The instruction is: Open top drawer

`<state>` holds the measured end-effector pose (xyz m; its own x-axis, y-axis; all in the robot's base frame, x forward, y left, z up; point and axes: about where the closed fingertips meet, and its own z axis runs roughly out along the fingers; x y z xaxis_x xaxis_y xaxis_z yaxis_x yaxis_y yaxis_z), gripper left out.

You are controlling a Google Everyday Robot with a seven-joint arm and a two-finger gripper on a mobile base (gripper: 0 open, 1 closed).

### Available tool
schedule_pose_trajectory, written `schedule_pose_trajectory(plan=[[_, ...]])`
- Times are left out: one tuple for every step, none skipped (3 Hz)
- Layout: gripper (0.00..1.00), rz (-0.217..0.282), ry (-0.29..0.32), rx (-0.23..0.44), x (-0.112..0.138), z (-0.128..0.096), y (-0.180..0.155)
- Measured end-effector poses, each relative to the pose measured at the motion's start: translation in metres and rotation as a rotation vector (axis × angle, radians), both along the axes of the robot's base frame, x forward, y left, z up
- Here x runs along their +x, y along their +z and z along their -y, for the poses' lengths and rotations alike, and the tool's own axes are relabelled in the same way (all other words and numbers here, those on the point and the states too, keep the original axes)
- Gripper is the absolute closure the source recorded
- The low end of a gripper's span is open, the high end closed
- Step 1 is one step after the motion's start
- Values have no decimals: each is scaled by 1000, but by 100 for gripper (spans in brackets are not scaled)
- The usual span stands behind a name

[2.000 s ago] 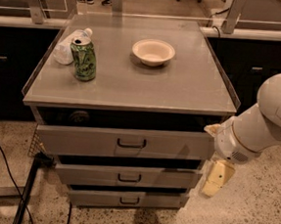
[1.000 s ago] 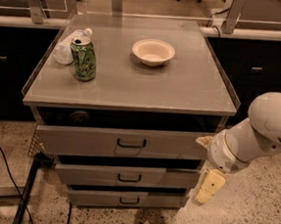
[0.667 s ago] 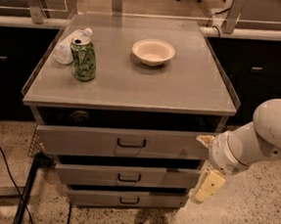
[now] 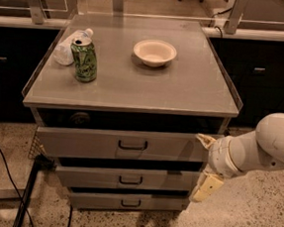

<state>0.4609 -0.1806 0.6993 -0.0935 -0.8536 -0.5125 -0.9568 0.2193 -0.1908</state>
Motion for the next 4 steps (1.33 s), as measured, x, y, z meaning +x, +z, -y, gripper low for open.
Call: schedule_pose_trajectory(plan=[[0, 26, 19, 7, 16, -4, -13], [0, 30, 27, 5, 25, -6, -22], [0, 32, 47, -27, 45, -9, -29], [0, 38, 68, -56, 58, -14, -30]])
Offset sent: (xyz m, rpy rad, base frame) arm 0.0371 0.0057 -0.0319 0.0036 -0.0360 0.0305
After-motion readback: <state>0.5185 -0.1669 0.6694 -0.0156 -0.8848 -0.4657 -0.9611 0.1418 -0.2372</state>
